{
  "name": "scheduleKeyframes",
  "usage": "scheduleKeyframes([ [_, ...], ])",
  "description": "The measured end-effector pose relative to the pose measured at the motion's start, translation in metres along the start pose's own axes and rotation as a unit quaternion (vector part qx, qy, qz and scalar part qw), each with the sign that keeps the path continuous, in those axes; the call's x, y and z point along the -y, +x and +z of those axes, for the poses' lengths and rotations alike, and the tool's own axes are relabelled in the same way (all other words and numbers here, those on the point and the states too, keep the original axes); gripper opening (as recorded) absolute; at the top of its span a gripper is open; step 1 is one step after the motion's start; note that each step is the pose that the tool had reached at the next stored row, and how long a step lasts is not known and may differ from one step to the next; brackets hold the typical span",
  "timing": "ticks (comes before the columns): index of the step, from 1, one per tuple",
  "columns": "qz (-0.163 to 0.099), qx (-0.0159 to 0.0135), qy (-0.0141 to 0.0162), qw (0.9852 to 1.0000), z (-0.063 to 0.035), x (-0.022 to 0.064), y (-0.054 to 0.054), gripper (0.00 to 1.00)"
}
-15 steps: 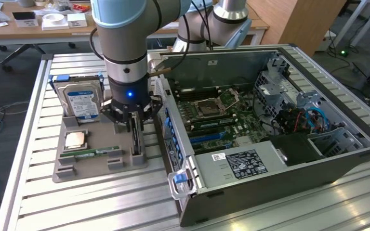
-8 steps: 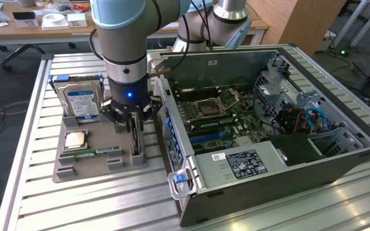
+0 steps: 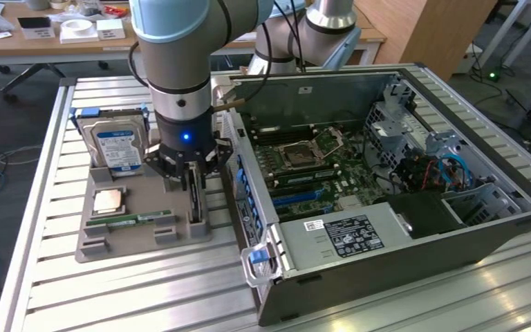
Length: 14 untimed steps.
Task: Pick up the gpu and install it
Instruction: 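Pick up the gpu and move the gpu toward the slot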
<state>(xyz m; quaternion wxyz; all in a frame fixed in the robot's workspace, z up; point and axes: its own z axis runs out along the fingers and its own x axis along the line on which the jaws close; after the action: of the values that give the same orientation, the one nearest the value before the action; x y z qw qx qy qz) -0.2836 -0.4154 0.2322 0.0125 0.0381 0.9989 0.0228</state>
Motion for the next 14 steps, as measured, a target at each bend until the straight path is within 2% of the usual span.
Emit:
scheduleKeyframes([
  [8,0.000,0.0000,0.0000,1.0000,0.0000,0.0000,0.0000,0.37],
  [9,0.000,-0.0001,0.0000,1.0000,0.0000,0.0000,0.0000,0.31],
  [10,0.000,0.0000,0.0000,1.0000,0.0000,0.0000,0.0000,0.31],
  [11,0.000,0.0000,0.0000,1.0000,0.0000,0.0000,0.0000,0.26],
  [14,0.000,0.0000,0.0000,1.0000,0.0000,0.0000,0.0000,0.26],
])
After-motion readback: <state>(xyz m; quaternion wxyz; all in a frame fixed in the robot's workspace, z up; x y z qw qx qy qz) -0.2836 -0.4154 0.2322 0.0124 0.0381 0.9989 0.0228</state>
